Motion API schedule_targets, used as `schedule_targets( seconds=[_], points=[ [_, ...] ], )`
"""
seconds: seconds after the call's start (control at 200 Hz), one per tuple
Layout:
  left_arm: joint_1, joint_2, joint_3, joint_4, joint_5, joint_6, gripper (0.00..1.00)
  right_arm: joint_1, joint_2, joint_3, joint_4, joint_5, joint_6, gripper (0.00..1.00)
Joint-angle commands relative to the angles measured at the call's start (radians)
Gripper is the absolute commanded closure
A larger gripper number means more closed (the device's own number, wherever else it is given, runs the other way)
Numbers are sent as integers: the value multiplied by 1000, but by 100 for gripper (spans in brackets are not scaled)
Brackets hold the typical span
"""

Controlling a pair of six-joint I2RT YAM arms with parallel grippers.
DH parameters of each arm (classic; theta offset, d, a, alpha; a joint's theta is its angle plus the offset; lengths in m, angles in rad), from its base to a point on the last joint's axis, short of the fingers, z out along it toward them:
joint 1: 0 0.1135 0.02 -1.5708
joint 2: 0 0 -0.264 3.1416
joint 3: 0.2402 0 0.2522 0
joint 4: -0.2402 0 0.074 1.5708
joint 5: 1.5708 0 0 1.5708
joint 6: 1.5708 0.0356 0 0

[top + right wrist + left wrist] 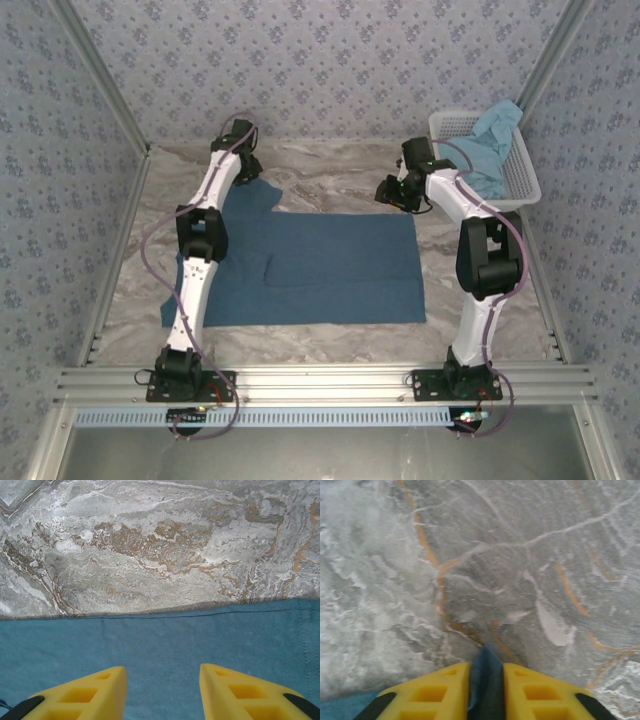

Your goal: Fold and stack the t-shirts

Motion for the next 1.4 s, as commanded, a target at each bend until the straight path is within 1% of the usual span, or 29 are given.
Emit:
schedule_targets(
  seconds=[0.0,0.135,0.325,0.45,0.555,0.734,0.934,1.289,1.324,1.399],
  points=[
    [9,52,-3,-170,41,-9,85,1,8,-1,5,-16,-11,55],
    [18,19,-1,-161,23,1,100,-5,15,5,-19,17,3,59],
    [24,-58,1,-123,8,25,100,-13,85,72,-104,171,25,59],
    [23,-113,0,-97,56,39,100,-9,162,149,-173,288,47,58],
    [23,-143,-1,-87,110,47,100,-9,205,186,-189,349,43,57],
    [22,-166,-3,-106,157,54,100,-22,263,219,-186,390,7,56],
    [21,-178,-4,-140,184,67,100,-38,277,219,-151,372,-27,55],
    [21,-188,-14,-157,192,67,100,-39,299,201,-178,352,4,56],
    [20,-188,-14,-158,193,68,100,-37,295,191,-171,353,4,58],
    [20,-191,-13,-166,191,68,100,-38,292,182,-159,346,3,67]
  ],
)
